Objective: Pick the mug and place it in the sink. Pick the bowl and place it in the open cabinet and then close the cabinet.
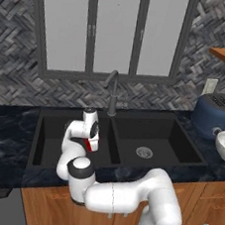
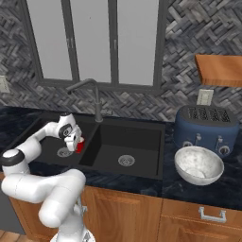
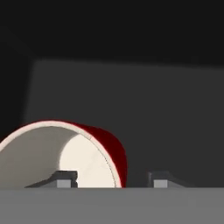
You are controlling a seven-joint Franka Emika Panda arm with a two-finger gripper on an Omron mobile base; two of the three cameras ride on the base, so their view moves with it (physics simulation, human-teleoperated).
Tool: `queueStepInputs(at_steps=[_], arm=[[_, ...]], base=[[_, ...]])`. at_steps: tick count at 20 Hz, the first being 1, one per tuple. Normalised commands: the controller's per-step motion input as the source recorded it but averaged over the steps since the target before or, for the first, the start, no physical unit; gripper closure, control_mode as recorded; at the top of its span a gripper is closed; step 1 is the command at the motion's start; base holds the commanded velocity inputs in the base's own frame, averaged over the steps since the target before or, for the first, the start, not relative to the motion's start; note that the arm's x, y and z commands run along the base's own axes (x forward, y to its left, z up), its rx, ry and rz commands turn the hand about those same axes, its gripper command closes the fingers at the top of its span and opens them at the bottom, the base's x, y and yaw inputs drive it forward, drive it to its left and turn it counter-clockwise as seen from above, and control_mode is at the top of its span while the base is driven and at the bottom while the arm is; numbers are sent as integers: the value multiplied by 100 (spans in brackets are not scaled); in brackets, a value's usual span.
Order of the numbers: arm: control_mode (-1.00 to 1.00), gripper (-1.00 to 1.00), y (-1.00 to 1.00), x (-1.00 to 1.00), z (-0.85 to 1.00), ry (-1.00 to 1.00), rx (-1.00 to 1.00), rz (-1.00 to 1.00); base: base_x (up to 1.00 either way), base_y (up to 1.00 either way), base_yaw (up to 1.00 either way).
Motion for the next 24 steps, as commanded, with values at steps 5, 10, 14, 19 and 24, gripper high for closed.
queueStepInputs(at_steps=[5,10,14,19,24], arm=[[-100,-100,1,-7,45,-1,-3,0],[-100,-100,0,-40,54,-2,-5,0],[-100,-100,0,-62,64,-1,-3,0],[-100,-100,-4,-76,95,0,-3,0],[-100,-100,-25,-96,100,0,0,0]], base=[[0,0,0],[0,0,0],[0,0,0],[0,0,0],[0,0,0]])
